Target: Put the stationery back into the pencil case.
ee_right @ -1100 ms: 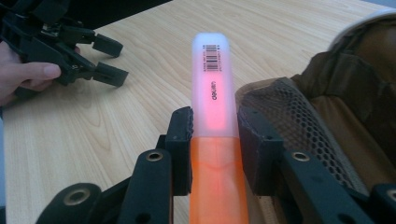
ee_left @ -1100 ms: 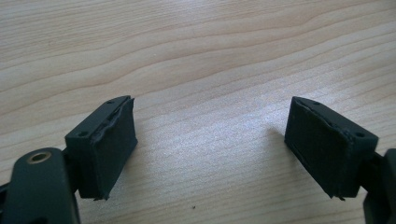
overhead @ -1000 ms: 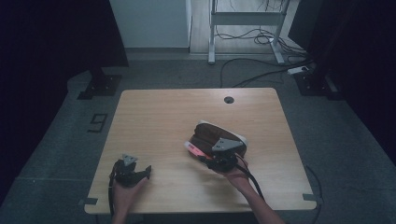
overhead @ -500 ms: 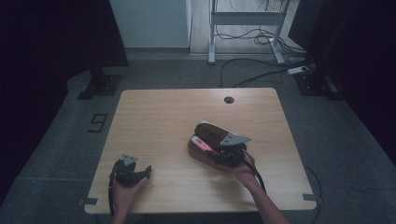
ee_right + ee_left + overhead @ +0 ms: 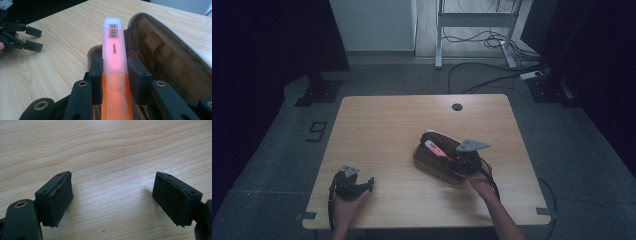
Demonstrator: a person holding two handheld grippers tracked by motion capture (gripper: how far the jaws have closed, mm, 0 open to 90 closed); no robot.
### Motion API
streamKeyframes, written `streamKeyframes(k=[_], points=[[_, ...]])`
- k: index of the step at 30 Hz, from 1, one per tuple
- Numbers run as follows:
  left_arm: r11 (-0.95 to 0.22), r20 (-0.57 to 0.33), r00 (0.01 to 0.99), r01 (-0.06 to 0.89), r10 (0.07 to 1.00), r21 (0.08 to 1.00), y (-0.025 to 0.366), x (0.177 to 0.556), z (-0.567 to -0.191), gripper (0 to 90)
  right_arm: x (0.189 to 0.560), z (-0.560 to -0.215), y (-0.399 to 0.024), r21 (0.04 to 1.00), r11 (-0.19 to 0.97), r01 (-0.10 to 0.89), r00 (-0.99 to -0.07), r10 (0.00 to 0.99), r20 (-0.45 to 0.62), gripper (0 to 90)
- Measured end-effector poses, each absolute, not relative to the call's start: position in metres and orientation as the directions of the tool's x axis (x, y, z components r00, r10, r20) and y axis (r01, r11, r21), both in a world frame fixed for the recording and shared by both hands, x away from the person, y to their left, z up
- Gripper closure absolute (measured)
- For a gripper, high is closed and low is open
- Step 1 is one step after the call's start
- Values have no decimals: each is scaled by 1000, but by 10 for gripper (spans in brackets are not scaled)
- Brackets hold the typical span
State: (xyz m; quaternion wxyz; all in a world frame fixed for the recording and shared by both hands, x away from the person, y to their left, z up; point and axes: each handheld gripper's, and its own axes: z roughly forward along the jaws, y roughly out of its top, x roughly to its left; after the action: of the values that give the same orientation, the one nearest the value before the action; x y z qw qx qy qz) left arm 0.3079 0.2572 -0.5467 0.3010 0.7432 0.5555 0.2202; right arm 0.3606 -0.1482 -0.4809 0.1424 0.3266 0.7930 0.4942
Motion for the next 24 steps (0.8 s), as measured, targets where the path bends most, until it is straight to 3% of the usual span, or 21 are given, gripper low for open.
streamKeyframes(k=[24], points=[[-202,-7,286,693,958,692,257,308,-547,164,373,-483,-174,875,284,392,-718,690,98,656]])
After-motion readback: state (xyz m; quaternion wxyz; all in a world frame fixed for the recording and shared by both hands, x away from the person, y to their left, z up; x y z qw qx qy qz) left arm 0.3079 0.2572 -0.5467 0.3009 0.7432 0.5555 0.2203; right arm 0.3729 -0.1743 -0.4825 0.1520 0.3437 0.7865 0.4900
